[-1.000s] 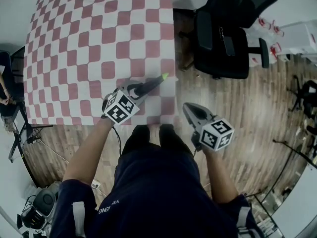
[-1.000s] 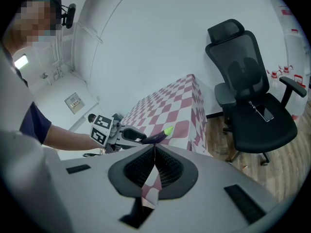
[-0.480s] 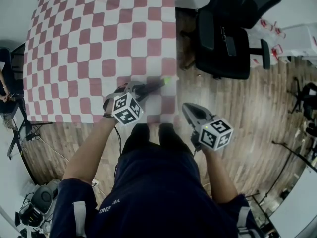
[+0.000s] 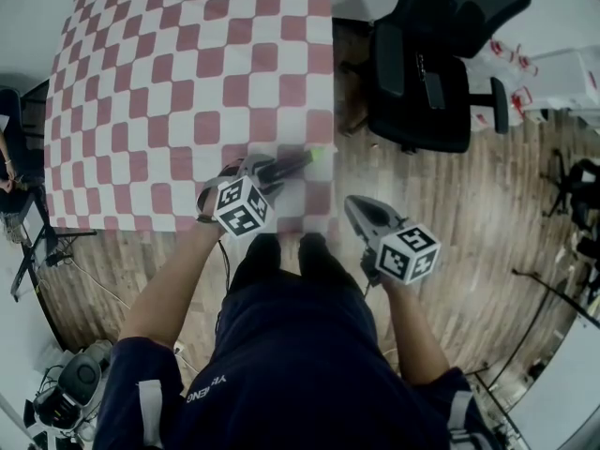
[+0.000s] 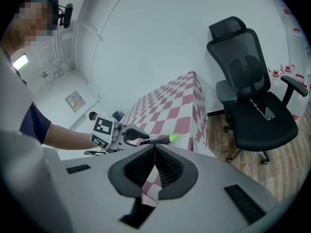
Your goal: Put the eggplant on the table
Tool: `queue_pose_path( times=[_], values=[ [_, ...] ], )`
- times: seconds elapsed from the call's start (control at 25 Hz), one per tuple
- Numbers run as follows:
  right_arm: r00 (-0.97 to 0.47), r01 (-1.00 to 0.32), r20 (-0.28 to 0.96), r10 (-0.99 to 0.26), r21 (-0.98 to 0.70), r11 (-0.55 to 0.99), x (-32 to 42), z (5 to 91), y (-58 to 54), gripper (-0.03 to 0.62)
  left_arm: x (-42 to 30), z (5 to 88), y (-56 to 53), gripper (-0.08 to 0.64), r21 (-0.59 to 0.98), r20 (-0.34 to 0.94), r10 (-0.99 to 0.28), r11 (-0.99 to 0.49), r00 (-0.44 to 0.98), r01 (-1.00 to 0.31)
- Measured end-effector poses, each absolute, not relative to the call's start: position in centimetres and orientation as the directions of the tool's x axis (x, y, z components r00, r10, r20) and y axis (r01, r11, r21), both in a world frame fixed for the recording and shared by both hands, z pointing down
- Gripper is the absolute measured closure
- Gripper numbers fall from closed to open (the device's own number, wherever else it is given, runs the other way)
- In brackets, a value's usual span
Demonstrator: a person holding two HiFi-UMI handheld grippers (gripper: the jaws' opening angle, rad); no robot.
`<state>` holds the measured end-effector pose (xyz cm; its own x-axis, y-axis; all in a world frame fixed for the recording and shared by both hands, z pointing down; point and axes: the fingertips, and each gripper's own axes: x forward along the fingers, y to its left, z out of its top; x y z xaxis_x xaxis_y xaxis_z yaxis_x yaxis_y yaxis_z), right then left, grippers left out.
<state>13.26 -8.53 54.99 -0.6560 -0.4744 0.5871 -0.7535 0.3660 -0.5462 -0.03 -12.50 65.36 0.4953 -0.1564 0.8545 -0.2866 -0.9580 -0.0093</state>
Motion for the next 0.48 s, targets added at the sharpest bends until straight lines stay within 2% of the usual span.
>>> queue_pose_path(
  times=[0.24,0.48],
  values=[
    [-0.669,-0.74,0.562,-0.487,-0.567,0.361,12.7,54.1,-9.1,0.575,0.0,63.3,-12.6,0.318,-0.006,0.826,-0.184,-0.948,0.533,-0.318],
    [-0.676,-0.735,0.54,-0.502,-0.548,0.4,12.3,52.8,-10.5,0.575,-0.7,58.7,-15.0,0.319,-0.027,0.755,-0.295,-0.906,0.586,-0.422]
  ],
)
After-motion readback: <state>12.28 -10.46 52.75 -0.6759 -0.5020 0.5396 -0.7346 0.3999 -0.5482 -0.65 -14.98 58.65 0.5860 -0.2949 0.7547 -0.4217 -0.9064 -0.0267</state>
